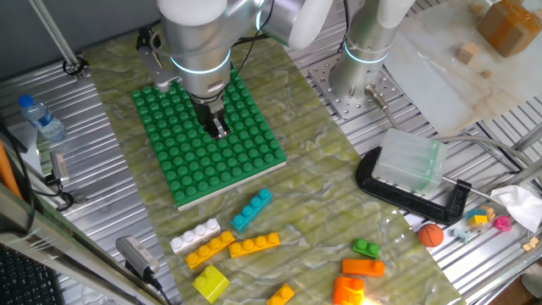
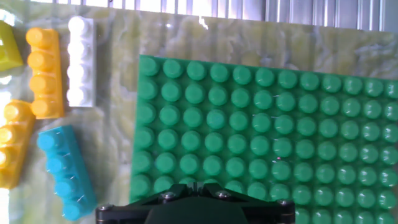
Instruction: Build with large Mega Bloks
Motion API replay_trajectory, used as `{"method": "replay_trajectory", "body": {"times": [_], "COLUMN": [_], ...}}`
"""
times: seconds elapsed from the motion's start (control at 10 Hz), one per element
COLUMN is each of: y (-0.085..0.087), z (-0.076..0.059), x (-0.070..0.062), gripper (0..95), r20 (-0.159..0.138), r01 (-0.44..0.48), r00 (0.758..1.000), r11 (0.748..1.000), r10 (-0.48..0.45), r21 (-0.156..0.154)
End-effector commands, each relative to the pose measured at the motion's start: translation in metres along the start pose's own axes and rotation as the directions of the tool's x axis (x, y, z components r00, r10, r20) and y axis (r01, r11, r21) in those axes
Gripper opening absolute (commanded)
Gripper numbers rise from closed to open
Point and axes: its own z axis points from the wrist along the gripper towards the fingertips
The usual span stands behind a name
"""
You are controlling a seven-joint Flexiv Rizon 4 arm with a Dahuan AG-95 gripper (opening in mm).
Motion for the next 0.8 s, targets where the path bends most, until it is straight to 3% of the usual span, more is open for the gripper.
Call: {"method": "replay_trajectory", "body": {"times": [0.1, 0.4, 0.6, 0.8], "y": [0.0083, 0.0117, 0.0117, 0.0117], "z": [0.0010, 0.0015, 0.0015, 0.0015], "x": [0.0009, 0.0015, 0.0015, 0.0015], "gripper": [0.0, 0.0, 0.0, 0.0], "r20": [-0.010, -0.006, 0.017, 0.006], "r01": [0.088, 0.087, 0.105, 0.108], "r00": [0.996, 0.996, 0.994, 0.994], "r11": [0.996, 0.996, 0.992, 0.992], "r10": [-0.088, -0.088, -0.104, -0.108], "r21": [-0.023, -0.033, -0.065, -0.061]}}
